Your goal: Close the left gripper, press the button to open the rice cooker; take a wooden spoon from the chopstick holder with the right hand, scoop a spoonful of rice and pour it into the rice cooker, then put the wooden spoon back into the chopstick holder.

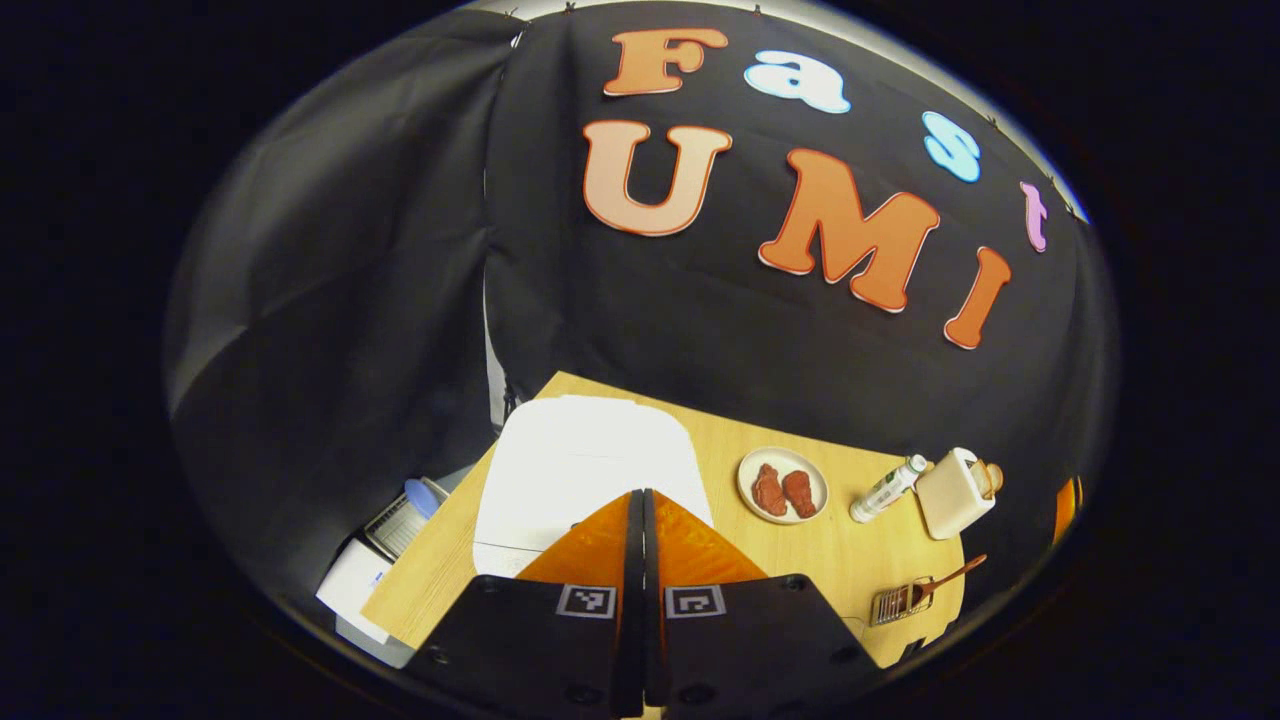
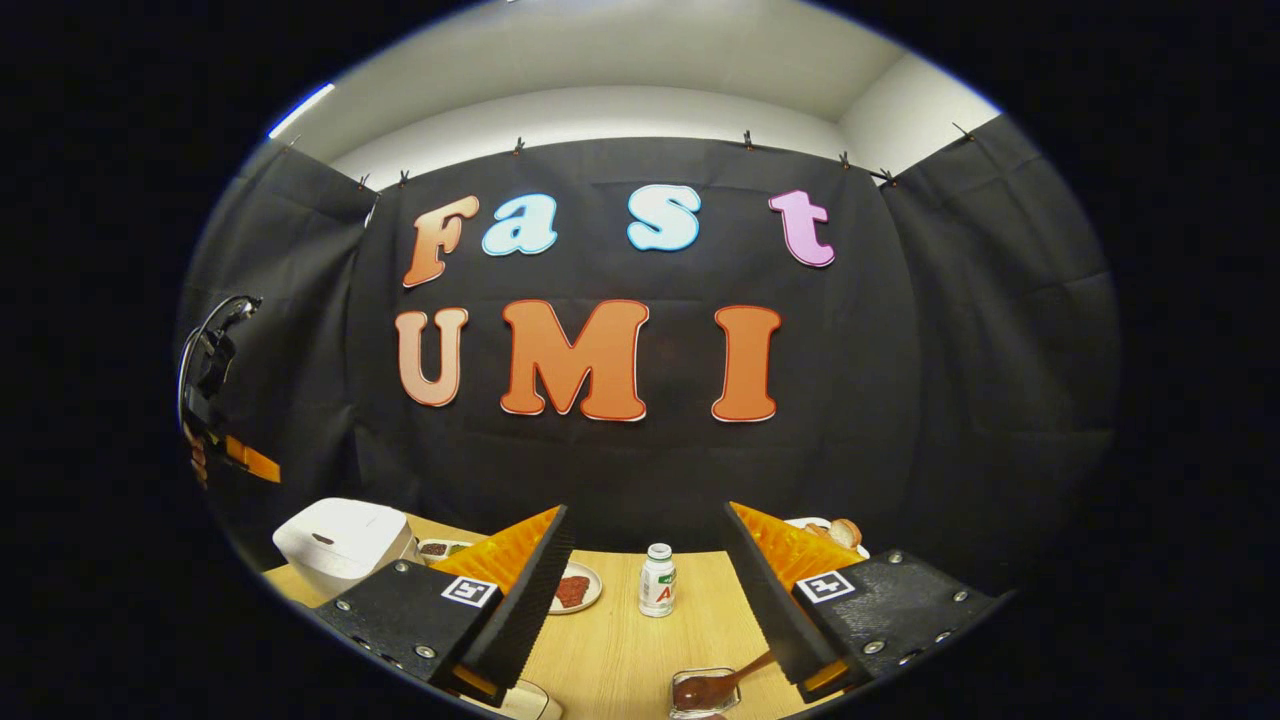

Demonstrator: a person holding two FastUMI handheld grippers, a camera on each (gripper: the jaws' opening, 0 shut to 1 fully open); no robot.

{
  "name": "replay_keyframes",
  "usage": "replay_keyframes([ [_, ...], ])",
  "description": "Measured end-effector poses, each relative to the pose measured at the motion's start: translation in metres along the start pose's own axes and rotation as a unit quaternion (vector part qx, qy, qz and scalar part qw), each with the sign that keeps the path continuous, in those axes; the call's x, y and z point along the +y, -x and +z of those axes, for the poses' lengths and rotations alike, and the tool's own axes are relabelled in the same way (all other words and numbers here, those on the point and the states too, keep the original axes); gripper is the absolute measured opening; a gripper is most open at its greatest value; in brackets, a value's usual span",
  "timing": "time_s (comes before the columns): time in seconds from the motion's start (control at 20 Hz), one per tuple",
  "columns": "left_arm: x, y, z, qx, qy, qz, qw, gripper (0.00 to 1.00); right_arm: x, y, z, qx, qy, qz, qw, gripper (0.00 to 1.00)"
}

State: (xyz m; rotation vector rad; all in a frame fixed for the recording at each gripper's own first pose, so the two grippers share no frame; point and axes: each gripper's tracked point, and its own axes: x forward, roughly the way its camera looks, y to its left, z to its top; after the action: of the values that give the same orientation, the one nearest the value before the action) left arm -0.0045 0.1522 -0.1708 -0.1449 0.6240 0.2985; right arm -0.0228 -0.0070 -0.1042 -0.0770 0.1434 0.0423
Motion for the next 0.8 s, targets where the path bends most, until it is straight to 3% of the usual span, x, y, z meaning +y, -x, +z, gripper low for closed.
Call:
replay_keyframes([
  [0.1,0.008,-0.018,-0.01,0.035,0.005,0.001,0.999,0.04,0.005,0.004,-0.003,0.005,0.004,-0.009,1.0,0.98],
  [0.15,0.013,-0.027,-0.014,0.051,0.005,0.002,0.999,0.05,0.006,0.006,-0.006,0.009,0.005,-0.014,1.0,0.93],
  [0.4,0.023,-0.067,-0.042,0.133,0.024,-0.007,0.991,0.05,0.005,0.015,-0.018,0.027,0.017,-0.038,0.999,0.93],
  [0.5,0.027,-0.083,-0.05,0.154,0.031,-0.009,0.988,0.05,0.003,0.019,-0.022,0.033,0.02,-0.048,0.998,0.98],
  [0.8,0.033,-0.108,-0.062,0.19,0.023,-0.002,0.982,0.05,-0.007,0.027,-0.034,0.056,0.028,-0.075,0.995,0.93],
])
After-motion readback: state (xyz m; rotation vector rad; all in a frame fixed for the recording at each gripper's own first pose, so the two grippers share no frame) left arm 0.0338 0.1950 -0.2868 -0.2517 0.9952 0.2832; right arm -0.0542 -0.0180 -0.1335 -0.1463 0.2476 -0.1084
